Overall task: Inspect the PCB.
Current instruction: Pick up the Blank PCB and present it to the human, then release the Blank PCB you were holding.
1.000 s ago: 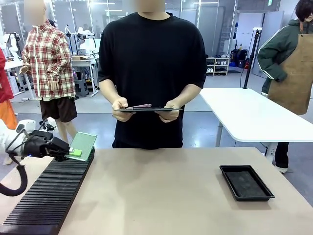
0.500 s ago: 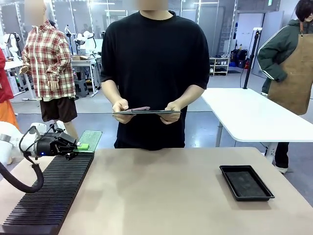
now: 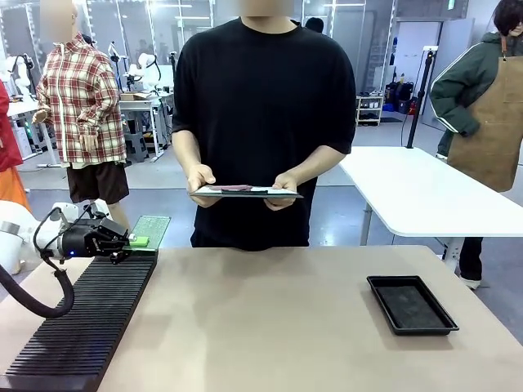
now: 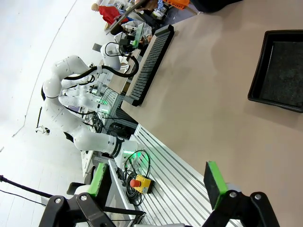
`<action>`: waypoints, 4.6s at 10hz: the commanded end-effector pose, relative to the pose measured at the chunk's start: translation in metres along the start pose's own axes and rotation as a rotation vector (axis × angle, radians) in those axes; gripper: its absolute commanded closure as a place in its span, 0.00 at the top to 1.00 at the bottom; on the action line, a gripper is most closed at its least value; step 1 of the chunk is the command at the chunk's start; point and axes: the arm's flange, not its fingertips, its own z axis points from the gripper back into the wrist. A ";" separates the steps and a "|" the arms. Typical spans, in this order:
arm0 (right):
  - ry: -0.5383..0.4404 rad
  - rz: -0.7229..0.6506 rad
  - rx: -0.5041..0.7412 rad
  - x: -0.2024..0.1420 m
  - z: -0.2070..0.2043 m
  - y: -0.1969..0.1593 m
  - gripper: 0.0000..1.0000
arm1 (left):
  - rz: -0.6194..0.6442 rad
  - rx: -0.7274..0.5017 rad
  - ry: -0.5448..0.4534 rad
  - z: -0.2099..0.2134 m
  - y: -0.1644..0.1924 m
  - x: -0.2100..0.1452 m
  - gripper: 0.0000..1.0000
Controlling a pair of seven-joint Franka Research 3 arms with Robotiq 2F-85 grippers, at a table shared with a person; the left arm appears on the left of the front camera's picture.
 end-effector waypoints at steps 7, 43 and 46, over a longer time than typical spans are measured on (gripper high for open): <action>-0.009 0.020 0.006 0.002 0.002 0.000 1.00 | 0.001 -0.003 0.002 -0.002 0.000 -0.001 0.03; -0.009 0.020 0.006 0.002 0.002 0.000 1.00 | -0.025 0.007 -0.032 -0.004 -0.002 -0.006 1.00; -0.009 0.020 0.006 0.002 0.002 0.000 1.00 | -0.002 -0.003 0.003 -0.004 0.001 -0.001 0.94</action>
